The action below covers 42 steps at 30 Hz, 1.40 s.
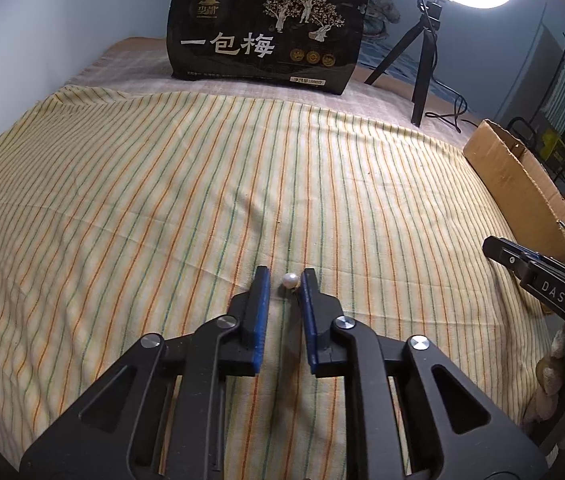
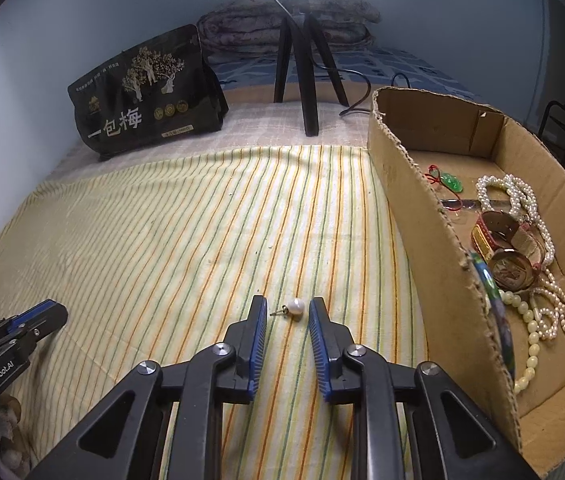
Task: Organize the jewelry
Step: 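Close the right tool on the pearl earring, then lift and carry the pearl earring with the right tool to the box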
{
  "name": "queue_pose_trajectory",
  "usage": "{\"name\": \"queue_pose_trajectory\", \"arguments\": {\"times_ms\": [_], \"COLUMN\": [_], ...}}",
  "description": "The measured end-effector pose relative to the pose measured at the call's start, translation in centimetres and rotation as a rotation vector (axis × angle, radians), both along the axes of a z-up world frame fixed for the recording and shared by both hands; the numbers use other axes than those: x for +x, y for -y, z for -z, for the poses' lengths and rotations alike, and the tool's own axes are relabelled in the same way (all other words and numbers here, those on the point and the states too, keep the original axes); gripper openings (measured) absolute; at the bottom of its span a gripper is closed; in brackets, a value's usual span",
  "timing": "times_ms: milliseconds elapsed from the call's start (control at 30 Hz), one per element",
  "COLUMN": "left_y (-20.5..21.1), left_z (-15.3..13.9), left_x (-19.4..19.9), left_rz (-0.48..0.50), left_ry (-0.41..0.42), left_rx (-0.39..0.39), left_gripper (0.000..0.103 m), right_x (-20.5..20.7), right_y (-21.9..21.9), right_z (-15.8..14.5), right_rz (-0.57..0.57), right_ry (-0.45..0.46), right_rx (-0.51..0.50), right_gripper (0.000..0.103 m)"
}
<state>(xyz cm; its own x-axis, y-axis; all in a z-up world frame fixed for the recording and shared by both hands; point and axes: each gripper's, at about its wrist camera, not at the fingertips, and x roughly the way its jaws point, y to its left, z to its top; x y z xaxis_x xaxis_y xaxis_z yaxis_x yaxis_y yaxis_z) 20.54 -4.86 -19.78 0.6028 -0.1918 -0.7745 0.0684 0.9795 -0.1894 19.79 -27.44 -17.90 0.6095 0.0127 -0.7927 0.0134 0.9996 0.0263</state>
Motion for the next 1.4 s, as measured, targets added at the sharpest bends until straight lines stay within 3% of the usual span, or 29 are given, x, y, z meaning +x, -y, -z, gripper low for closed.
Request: {"name": "queue_pose_trajectory", "arguments": {"times_ms": [67,367,633,1133,1400], "left_y": [0.0,-0.1,-1.1,0.3,2.5], "left_z": [0.0,-0.1,-1.1,-7.0,-9.6], "left_x": [0.0,0.0,-0.8,-4.4,-5.9], "left_rz": [-0.002,-0.013,-0.038,0.017,0.087], "left_ry": [0.001,0.003,-0.001,0.081,0.129], "left_rx": [0.0,-0.002,-0.037,0.013,0.014], "left_gripper": [0.011,0.008,0.008,0.008,0.008], "right_x": [0.2,-0.1,-1.6,-6.2,-8.7], "right_y": [-0.3,-0.1,-0.3,-0.6,1.4], "right_z": [0.1,0.1,-1.9,-6.7,-10.4], "right_rz": [-0.002,-0.004,-0.022,-0.065,-0.062], "right_ry": [-0.006,0.004,0.037,0.09,0.124], "right_rx": [-0.017,-0.011,-0.005,0.002,0.014], "right_gripper": [0.016,0.015,0.015,0.015,0.015]}}
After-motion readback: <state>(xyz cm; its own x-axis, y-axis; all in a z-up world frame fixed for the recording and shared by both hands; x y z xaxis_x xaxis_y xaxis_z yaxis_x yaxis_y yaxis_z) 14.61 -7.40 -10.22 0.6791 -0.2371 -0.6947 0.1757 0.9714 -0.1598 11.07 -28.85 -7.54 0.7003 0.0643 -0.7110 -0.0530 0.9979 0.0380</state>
